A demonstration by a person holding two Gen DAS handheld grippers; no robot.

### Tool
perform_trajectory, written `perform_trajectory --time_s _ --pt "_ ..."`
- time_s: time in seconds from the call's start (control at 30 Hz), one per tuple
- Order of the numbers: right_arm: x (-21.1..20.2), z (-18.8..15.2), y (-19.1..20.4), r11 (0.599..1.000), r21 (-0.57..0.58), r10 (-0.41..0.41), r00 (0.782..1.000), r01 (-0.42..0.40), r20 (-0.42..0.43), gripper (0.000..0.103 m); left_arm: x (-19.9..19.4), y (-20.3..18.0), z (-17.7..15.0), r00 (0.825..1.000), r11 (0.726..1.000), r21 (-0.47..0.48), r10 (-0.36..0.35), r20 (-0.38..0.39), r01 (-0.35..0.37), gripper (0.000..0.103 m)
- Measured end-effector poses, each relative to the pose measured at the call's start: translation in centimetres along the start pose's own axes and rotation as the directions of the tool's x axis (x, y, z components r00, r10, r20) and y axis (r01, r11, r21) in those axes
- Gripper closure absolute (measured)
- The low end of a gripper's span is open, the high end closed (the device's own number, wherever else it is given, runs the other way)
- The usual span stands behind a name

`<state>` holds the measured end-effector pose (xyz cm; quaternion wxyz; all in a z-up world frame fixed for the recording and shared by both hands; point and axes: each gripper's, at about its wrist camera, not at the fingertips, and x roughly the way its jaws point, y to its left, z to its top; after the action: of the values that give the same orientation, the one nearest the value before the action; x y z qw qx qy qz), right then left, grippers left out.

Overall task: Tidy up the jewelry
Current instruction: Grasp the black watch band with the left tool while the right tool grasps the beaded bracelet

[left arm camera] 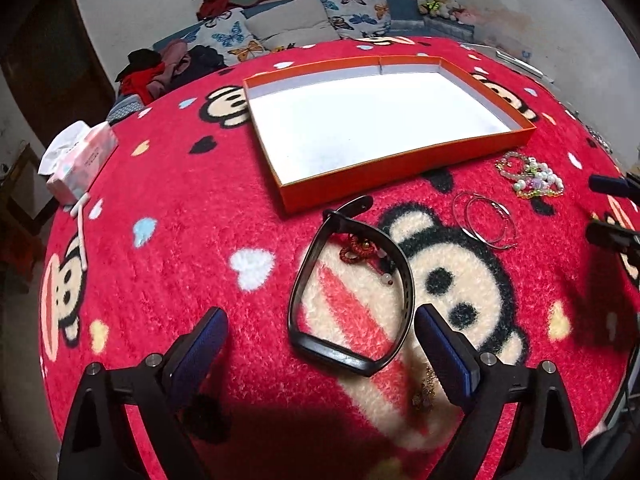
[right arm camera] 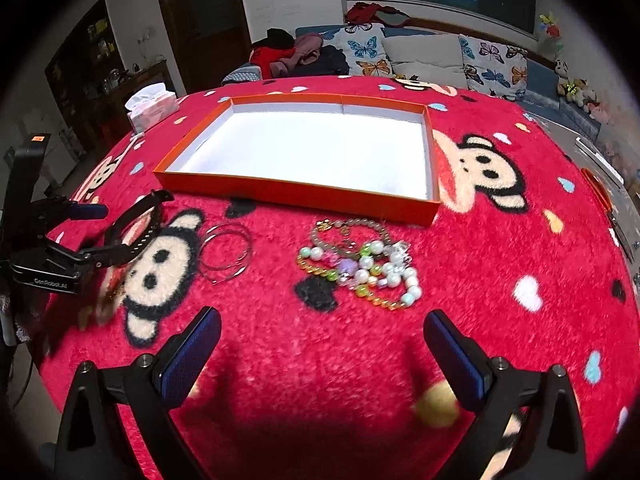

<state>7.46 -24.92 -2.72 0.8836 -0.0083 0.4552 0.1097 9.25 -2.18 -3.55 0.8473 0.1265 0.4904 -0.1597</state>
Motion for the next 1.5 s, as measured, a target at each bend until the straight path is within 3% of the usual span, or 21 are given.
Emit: perform_trajectory --time_s 0.17,0.47,0.8,1.03,1.5 --pt "0.4 0.7 -1.3 1.0 0.01 0.013 1.0 -0.012 -0.007 0.0 0.3 0.2 0.2 1.0 1.0 -0.007 -0.026 -0.014 0.026 0.003" --pt "1.1 1.5 -3.1 1.0 0.007 0.005 1.0 -0.005 -0.031 0.021 1.4 -0.2 0.2 0.998 0.999 -0.005 -0.032 -0.045 0.032 0.011" --pt "2.0 1.9 -4.3 1.0 0.014 0.023 0.999 -0.022 -0.049 0.06 1.4 0.4 0.7 0.997 0.997 -0.054 -0.06 -0.043 0.058 0.011" --pt "2.8 2.4 -4.3 1.0 -0.028 0.001 0.999 -0.002 -0.044 0.076 1.8 0.1 0.8 0.996 0.997 -0.053 -0.065 -0.056 0.062 0.015" --pt "3.8 2.5 -3.3 0.992 -0.125 -0.034 0.998 0.027 -0.05 0.091 2.0 -0.2 0.5 0.995 0.997 -0.034 -0.075 -0.071 0.073 0.015"
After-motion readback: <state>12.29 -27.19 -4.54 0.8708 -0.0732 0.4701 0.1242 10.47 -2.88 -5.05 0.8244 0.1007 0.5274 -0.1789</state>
